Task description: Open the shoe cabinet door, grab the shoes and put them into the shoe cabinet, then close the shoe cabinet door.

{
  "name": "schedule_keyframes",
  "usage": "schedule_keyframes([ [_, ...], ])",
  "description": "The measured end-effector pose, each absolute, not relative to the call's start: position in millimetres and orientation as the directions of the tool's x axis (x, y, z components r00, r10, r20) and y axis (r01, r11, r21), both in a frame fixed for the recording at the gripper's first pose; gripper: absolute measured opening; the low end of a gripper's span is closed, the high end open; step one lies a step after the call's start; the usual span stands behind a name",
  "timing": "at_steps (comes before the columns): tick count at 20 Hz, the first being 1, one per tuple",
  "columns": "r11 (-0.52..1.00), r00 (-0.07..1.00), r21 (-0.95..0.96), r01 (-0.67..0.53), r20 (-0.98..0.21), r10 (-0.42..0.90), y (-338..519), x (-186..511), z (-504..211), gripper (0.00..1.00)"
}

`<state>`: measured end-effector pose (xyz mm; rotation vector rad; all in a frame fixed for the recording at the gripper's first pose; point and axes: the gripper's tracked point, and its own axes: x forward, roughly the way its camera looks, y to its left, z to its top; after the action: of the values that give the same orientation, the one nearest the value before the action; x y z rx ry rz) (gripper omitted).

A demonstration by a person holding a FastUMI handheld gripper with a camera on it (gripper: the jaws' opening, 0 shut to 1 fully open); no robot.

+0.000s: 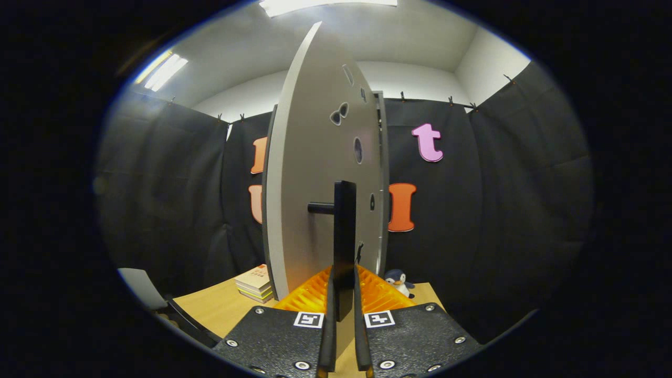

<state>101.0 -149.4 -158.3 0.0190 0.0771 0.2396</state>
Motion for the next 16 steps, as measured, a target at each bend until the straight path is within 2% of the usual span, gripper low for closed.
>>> schedule_keyframes([
  [3, 0.985, 0.982, 0.017, -0.17, -0.08, 0.171, -195.4, 108.9, -161.3, 0.08],
  [5, 0.983, 0.979, 0.043, -0.179, -0.087, 0.182, -203.9, 111.9, -162.3, 0.05],
  [8, 0.974, 0.97, 0.027, -0.226, -0.087, 0.227, -190.3, 109.7, -161.9, 0.07],
  [11, 0.983, 0.979, -0.013, -0.184, -0.094, 0.182, -195.9, 107.5, -162.7, 0.07],
  [16, 0.99, 0.985, 0.048, -0.134, -0.104, 0.138, -202.3, 100.4, -158.2, 0.06],
])
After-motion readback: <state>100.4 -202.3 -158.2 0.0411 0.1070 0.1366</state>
